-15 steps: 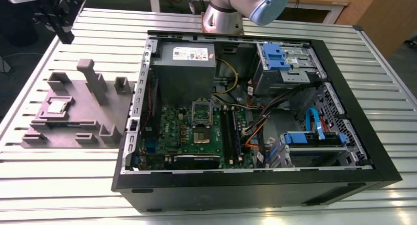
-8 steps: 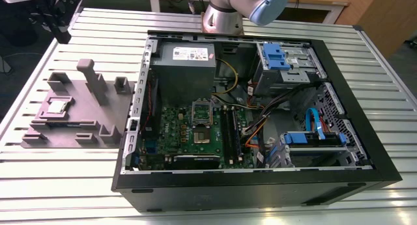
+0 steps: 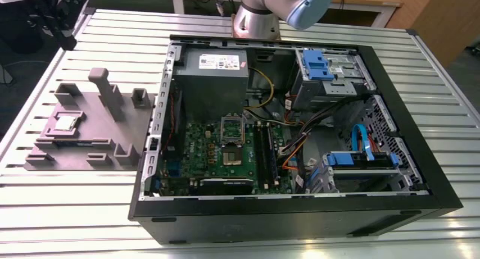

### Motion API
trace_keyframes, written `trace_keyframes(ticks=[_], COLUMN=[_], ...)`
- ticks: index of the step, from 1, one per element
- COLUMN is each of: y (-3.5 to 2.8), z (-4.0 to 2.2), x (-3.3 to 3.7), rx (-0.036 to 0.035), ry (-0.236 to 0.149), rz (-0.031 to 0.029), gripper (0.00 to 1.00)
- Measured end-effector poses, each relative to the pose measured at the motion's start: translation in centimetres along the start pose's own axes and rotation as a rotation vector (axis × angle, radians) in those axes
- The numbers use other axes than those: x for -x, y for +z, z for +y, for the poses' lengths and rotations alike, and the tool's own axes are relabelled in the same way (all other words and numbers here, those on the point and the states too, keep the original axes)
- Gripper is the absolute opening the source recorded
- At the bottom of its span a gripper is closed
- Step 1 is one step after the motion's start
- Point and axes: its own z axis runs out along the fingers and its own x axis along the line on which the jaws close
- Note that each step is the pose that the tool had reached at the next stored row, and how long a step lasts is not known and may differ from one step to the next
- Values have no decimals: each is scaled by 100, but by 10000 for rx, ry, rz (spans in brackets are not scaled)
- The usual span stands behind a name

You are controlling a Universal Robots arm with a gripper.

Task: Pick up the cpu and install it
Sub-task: 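Reach for the cpu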

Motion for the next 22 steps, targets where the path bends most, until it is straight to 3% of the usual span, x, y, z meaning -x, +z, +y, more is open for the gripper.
trace_keyframes(ticks=[22], y=[9], z=[-25], x=[-470], rx=[1], ry=[2], rz=[4], gripper=[10])
